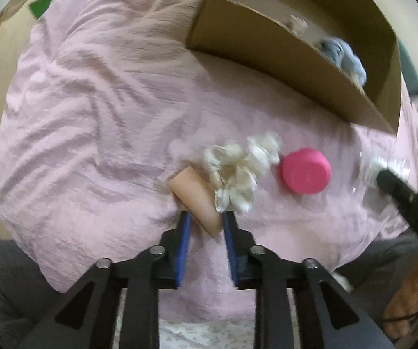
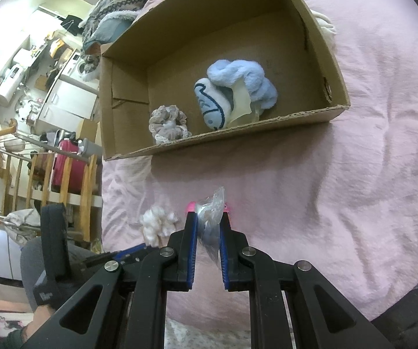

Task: Organize soft objects
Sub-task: 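Grasp the small tan cone with the left tool while the right tool holds the packet, then carry the packet and tan cone over the cardboard box with both tools, then lower both items into the box and open both tools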

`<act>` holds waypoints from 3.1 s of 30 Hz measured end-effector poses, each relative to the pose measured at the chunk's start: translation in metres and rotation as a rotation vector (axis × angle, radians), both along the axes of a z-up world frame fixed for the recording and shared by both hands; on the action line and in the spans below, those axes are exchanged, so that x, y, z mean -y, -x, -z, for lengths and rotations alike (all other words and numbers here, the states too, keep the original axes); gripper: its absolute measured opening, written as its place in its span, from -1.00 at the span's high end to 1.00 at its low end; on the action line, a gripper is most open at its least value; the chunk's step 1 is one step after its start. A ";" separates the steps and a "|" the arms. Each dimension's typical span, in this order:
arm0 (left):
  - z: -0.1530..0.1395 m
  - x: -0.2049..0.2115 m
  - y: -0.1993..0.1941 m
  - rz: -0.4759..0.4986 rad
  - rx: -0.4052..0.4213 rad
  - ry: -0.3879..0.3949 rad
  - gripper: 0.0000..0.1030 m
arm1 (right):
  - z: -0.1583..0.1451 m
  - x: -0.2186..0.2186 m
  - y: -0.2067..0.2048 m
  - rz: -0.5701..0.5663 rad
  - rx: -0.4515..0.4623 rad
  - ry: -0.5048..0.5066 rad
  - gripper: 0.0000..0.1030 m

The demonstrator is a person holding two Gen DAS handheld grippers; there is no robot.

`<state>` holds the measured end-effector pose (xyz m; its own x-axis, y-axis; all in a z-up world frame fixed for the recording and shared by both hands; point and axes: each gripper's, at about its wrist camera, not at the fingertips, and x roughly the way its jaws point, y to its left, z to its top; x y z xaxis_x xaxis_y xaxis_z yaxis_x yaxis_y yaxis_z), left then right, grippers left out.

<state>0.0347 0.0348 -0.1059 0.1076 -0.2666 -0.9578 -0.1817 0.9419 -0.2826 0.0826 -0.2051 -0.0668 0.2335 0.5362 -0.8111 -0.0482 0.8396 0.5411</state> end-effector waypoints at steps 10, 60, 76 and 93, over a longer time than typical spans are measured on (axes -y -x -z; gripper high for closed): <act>-0.011 -0.042 -0.003 -0.155 0.024 0.050 0.13 | 0.003 -0.003 -0.001 -0.011 -0.009 -0.004 0.69; -0.097 0.031 -0.103 0.141 0.488 -0.228 0.88 | -0.043 0.045 -0.062 0.109 0.226 0.091 0.69; -0.079 0.038 -0.109 0.150 0.458 -0.252 0.88 | -0.031 0.012 -0.058 0.012 0.256 0.235 0.69; -0.077 0.044 -0.103 0.166 0.482 -0.265 0.86 | -0.030 0.013 -0.060 0.030 0.248 0.234 0.69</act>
